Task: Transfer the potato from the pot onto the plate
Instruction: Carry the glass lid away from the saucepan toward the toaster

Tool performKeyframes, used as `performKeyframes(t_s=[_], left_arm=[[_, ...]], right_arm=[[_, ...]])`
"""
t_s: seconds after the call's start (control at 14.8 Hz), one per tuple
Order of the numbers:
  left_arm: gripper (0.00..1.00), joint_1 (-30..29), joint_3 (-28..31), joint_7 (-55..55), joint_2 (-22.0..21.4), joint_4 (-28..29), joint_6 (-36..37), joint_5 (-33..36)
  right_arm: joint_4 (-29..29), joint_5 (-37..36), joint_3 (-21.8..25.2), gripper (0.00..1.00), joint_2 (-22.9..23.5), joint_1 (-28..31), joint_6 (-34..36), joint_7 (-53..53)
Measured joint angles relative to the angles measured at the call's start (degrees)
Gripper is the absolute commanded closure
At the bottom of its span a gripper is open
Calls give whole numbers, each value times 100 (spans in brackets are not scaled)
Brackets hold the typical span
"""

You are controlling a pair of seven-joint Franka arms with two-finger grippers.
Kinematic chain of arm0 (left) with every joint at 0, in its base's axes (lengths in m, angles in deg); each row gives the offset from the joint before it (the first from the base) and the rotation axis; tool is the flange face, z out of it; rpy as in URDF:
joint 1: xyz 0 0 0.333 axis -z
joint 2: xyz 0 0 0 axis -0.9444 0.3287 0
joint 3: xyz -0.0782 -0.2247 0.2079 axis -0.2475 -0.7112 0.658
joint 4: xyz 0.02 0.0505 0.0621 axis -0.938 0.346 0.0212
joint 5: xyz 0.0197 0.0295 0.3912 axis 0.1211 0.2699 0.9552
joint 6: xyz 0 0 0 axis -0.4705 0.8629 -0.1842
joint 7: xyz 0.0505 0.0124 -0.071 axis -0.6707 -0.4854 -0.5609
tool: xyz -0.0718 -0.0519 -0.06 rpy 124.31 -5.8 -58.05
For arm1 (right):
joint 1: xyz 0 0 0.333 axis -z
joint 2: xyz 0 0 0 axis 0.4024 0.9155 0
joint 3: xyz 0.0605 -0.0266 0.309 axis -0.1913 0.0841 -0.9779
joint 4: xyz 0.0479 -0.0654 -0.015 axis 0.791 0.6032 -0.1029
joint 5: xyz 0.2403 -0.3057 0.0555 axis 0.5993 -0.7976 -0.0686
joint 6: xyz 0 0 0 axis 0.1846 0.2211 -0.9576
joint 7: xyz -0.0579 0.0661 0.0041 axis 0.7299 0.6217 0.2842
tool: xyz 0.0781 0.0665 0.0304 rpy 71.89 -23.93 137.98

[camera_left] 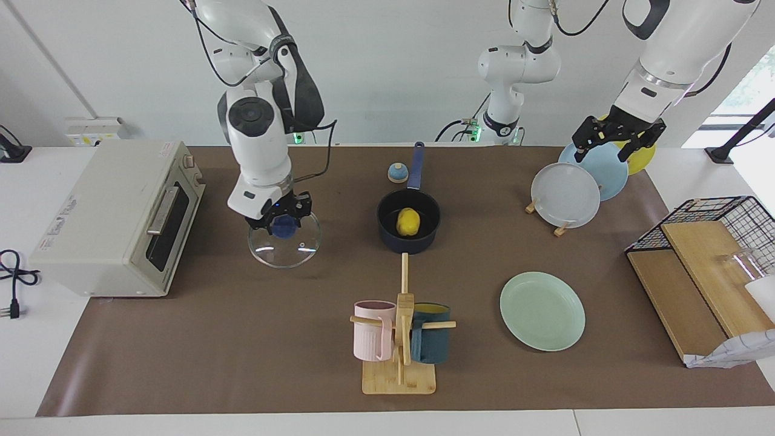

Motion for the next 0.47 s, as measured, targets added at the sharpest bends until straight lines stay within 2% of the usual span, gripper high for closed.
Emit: performKeyframes(t_s=[0.27,0.47], left_arm=[[0,88,-41,0,-4,0,-15,-8],[0,360,-101,-11,-7,14,-146,-17]], right_arm=[[1029,3,9,51,-243,303,-992,-461],[1507,3,5,51,-403,314,-1448,-470]])
